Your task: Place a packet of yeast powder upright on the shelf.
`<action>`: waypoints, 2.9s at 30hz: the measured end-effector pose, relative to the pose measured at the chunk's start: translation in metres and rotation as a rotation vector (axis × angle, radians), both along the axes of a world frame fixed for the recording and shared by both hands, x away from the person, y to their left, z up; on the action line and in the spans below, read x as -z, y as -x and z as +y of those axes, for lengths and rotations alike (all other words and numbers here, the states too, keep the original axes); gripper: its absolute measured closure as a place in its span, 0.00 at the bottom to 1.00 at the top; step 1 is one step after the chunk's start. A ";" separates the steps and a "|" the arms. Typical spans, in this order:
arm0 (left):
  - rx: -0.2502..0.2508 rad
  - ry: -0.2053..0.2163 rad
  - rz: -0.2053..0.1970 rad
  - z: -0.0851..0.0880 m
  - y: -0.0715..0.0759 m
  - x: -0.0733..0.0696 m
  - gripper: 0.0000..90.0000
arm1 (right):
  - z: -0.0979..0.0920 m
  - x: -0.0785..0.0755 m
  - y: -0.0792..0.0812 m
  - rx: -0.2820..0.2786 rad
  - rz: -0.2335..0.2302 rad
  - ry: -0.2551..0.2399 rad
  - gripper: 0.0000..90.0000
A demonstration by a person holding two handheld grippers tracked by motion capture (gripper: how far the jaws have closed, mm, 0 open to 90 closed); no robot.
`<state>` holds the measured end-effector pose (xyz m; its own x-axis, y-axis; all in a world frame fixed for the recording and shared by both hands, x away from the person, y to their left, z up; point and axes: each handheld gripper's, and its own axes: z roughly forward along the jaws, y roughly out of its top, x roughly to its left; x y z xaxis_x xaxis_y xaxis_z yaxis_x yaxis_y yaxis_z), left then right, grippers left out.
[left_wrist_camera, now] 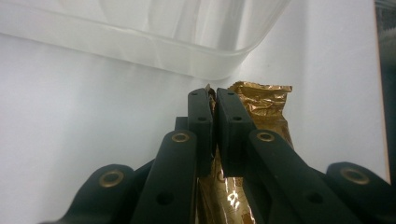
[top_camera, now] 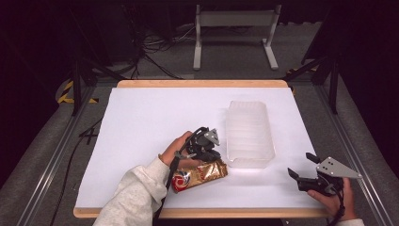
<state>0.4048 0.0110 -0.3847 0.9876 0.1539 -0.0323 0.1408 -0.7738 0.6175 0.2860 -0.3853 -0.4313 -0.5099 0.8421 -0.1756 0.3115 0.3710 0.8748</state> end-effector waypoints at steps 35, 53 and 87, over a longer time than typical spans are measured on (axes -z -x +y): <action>-0.219 0.442 -0.230 0.073 0.028 -0.064 0.97 | 0.003 -0.003 -0.006 -0.015 -0.010 -0.018 0.16; -0.247 0.588 -0.252 0.047 0.004 -0.084 0.97 | 0.004 -0.009 -0.001 -0.011 -0.022 -0.030 0.15; -0.184 0.647 -0.243 -0.084 -0.049 -0.099 0.97 | 0.002 -0.007 0.000 -0.027 -0.019 -0.035 0.15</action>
